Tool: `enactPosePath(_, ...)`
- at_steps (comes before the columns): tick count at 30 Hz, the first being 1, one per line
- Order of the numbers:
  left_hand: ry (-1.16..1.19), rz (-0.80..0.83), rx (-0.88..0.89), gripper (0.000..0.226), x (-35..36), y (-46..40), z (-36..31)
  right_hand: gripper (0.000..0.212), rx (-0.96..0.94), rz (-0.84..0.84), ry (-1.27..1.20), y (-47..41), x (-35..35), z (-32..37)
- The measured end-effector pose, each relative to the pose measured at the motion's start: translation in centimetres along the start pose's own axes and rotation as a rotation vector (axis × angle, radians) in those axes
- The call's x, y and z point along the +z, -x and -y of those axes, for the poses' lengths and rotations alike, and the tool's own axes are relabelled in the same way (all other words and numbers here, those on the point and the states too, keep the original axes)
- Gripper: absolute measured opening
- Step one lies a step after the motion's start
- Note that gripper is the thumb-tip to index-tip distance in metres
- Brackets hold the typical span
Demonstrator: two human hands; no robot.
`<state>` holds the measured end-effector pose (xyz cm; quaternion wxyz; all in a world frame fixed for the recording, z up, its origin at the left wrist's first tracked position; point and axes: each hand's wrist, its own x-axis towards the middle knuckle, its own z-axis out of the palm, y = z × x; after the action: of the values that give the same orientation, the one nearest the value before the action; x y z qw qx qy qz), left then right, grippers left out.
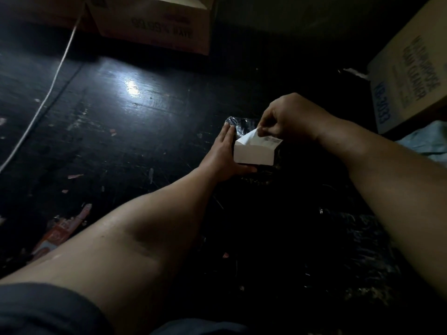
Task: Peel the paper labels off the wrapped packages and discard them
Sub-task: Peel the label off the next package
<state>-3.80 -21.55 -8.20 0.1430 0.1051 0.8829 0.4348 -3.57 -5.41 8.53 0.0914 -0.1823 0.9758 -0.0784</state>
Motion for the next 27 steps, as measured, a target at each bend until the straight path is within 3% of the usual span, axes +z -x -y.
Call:
enactPosePath(23, -0.072, 0.011, 0.045, 0.143, 0.5, -0.4, 0.4, 0.014, 0.137, -0.101, -0.035, 3.7, -1.4, -0.5)
enactPosePath(27, -0.078, -0.020, 0.063, 0.150, 0.8, -0.6, 0.9, 0.015, 0.205, -0.295, -0.112, 4.2, -4.4, -0.2)
